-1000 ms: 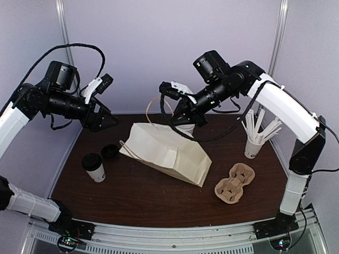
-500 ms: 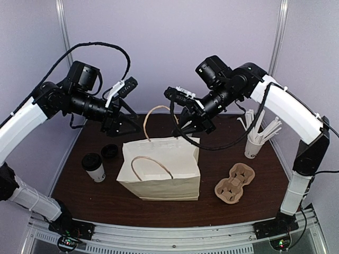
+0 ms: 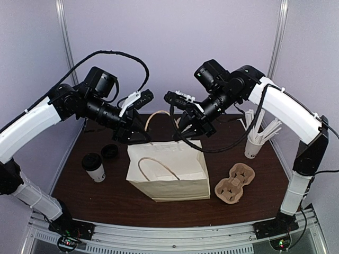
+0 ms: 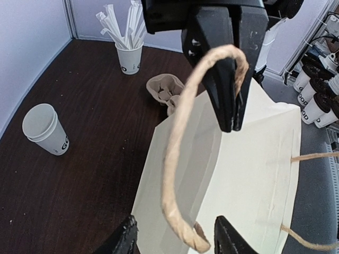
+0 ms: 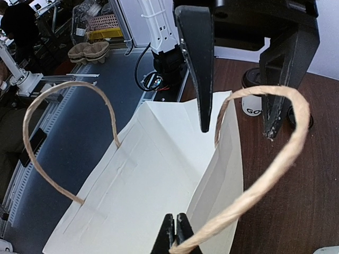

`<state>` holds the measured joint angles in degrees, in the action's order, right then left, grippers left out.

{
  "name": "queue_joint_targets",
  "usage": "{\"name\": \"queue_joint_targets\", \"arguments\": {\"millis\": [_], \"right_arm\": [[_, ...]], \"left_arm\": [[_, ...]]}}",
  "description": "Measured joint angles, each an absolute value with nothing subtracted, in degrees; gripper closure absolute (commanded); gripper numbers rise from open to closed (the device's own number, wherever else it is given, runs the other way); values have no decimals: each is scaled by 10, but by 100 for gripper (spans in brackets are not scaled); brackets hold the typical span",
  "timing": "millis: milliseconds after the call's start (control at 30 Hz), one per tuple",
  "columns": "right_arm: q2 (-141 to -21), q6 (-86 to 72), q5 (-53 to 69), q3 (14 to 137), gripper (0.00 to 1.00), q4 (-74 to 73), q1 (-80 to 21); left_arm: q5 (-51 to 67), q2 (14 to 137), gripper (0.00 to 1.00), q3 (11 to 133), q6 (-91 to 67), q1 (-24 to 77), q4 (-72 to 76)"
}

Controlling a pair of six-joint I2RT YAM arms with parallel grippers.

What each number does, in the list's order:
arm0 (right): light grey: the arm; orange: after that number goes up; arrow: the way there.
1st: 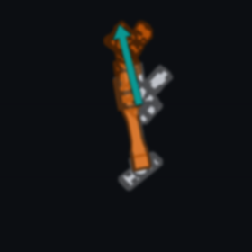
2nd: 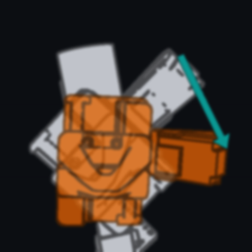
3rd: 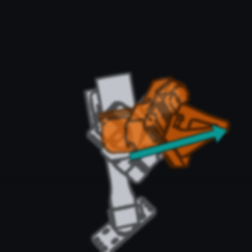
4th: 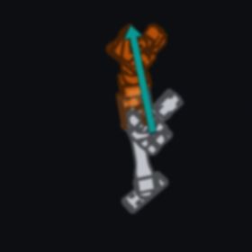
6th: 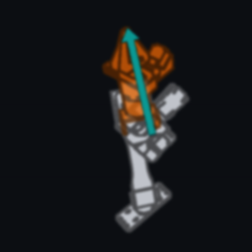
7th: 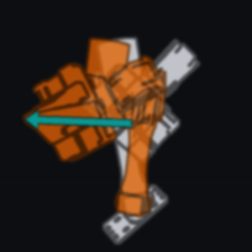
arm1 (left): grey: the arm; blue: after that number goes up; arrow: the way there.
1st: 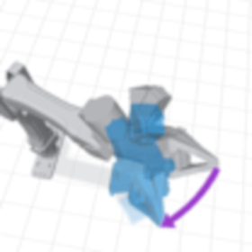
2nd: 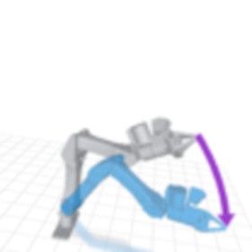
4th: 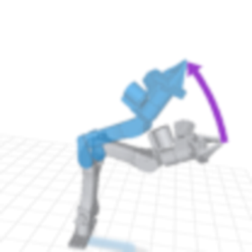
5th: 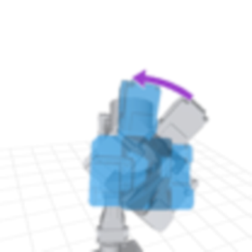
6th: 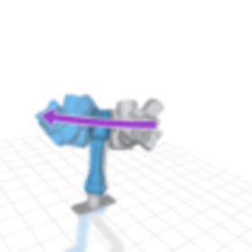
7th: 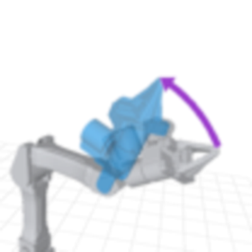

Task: Pack the takeout coffee

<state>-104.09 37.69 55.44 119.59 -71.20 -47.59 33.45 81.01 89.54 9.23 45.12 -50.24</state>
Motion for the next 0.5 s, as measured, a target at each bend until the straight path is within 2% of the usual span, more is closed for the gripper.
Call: {"name": "queue_joint_targets", "arguments": {"millis": [100, 267, 500], "right_arm": [[-1041, 379, 555, 1187, 100, -713, -476], [-1041, 384, 555, 1185, 100, -714, -476], [-1041, 387, 554, 1185, 100, -714, -476]], "left_arm": [[336, 809, 64, 895, 97, 451, -502], [352, 814, 66, 894, 104, 451, -504], [355, 842, 78, 894, 118, 451, -512]]}}
